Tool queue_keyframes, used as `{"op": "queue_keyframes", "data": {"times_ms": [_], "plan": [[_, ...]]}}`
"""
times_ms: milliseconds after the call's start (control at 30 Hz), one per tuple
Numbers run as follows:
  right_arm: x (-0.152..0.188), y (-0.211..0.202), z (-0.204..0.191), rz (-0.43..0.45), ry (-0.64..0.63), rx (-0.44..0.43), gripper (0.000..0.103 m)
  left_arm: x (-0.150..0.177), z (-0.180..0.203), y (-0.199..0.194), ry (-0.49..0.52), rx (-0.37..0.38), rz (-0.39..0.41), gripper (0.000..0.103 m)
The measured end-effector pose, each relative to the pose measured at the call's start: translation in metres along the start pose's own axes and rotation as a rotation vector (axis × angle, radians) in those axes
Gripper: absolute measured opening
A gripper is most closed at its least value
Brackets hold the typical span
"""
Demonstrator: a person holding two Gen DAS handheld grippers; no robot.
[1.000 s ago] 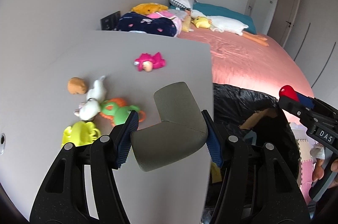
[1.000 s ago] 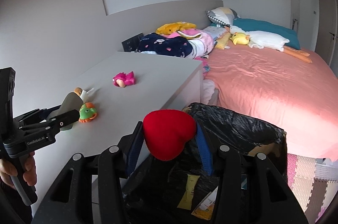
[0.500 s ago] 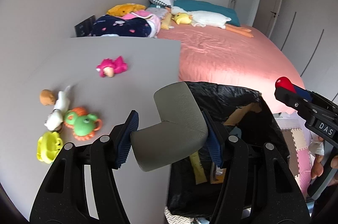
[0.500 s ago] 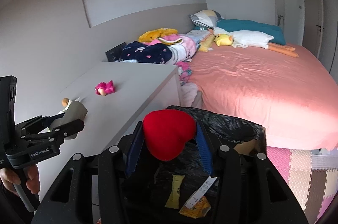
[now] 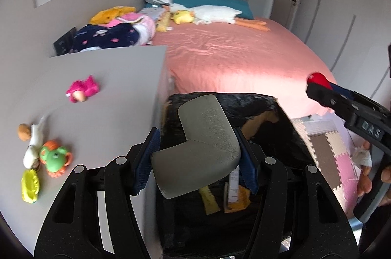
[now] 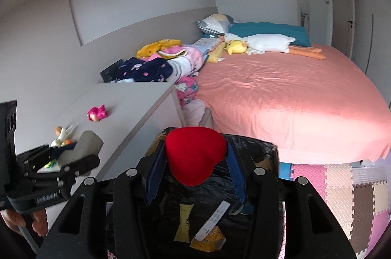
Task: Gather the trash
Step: 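Open both grippers to drop the red heart and grey pipe into the bag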
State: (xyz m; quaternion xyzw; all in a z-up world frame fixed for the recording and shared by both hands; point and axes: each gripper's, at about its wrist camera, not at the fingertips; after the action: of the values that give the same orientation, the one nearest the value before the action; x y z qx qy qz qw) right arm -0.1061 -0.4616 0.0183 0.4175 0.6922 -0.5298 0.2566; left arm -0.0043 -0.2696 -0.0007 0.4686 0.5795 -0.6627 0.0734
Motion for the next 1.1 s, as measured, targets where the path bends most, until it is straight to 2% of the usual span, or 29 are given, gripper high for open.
{"op": "queue_keyframes", "data": {"times_ms": [67,100,133,233,567,767,1100], "plan": [[-0.004,-0.007,0.007,0.026,0.015,0.024,0.057,-0.001,0.012,-0.001,0.043,0.055,-0.001,0.074],[-0.005,-0.010,0.009,0.036,0.020,0.037,0.079,-0.002,0.019,-0.004,0.067,0.062,0.014,0.095],[-0.006,-0.014,0.011,0.056,0.024,0.058,0.089,-0.001,0.026,-0.007,0.086,0.052,0.041,0.097],[-0.008,-0.026,0.018,0.101,0.030,0.092,0.090,0.000,0.038,-0.011,0.138,0.035,0.069,0.097],[-0.008,-0.030,0.030,0.109,0.071,0.085,0.090,-0.001,0.035,-0.006,0.122,0.044,0.050,0.097],[-0.008,-0.023,0.022,0.098,0.059,0.068,0.090,-0.001,0.032,-0.006,0.124,0.034,0.048,0.097],[-0.012,-0.003,-0.001,0.075,0.036,0.017,0.090,0.003,0.006,-0.007,0.091,-0.005,0.041,0.097]]}}
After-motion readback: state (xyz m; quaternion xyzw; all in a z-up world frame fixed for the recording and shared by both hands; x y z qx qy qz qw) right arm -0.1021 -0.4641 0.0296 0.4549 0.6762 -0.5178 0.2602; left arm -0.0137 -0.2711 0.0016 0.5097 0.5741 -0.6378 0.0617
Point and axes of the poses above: each gripper's, at about its wrist camera, not at the fingertips, and y roughly the way its jaws point, z to its right, x to its underside, and after that the axes turned 15 degrees about -x, right-handed
